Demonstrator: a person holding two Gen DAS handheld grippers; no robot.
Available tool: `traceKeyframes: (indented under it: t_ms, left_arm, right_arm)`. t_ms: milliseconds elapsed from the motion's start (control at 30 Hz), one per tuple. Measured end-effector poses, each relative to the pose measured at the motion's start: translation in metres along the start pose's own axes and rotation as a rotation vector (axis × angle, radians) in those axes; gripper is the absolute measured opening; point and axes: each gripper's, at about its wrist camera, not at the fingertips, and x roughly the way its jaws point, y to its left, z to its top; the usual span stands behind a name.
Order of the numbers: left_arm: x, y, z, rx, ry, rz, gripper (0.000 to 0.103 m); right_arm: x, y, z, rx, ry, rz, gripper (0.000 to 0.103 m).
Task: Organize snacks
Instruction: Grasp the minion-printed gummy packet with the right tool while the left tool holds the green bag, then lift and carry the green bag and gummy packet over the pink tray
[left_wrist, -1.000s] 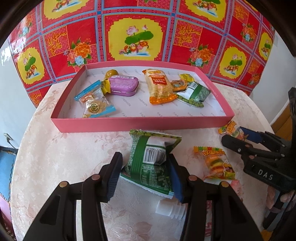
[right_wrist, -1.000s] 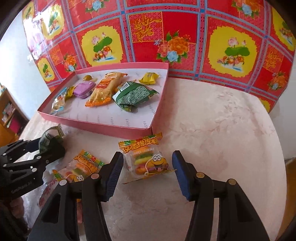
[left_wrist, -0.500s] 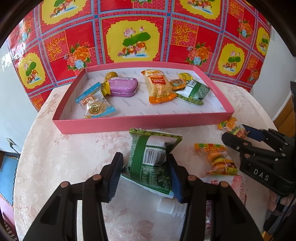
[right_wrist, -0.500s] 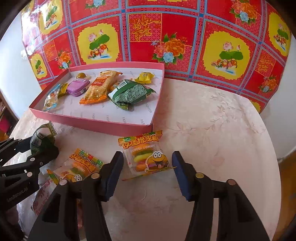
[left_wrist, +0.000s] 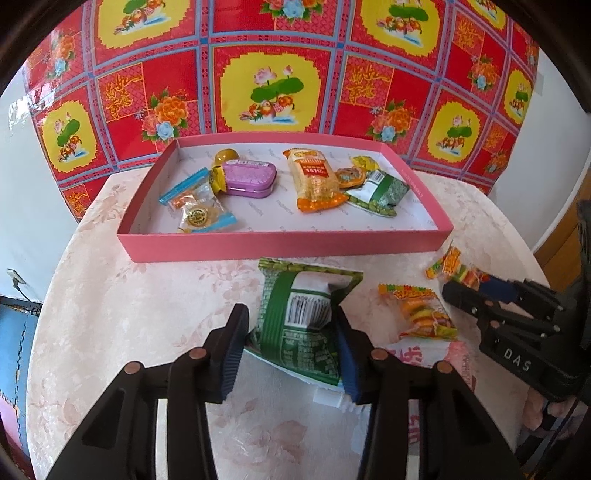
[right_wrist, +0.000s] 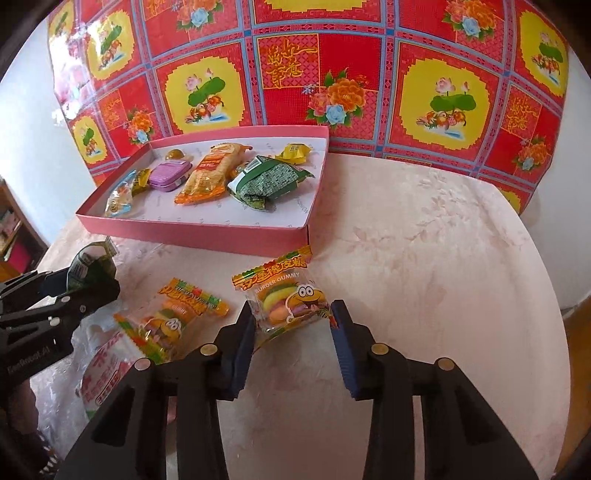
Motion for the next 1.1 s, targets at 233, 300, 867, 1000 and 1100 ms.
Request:
traceKeyframes:
  t_ms: [233, 300, 867, 1000, 1100]
  left_arm:
    - [-0.013, 0.005, 0.004, -0.012, -0.031, 0.002, 0.046]
    - [-0.015, 0.006, 0.005, -0.016, -0.04, 0.004, 0.046]
    - [-0.025, 0.023, 0.03, -0.052, -0.092, 0.024, 0.046]
    - [-0.024, 0.026, 0.041, -0.057, -0.102, 0.023, 0.046]
    - [-0.021, 0.026, 0.051, -0.052, -0.109, 0.021, 0.046]
  right_arm:
    - [-0.01, -0.004, -0.003, 0.021, -0.023, 0.018, 0.034]
    - [-0.012, -0.004, -0.003, 0.022, -0.036, 0.02, 0.034]
    - [-0.027, -0.002, 0.006, 0.03, -0.081, 0.046, 0.033]
    - [-0.032, -0.002, 0.015, 0.027, -0.102, 0.051, 0.033]
    - [-0.034, 0.0, 0.027, 0.02, -0.117, 0.057, 0.033]
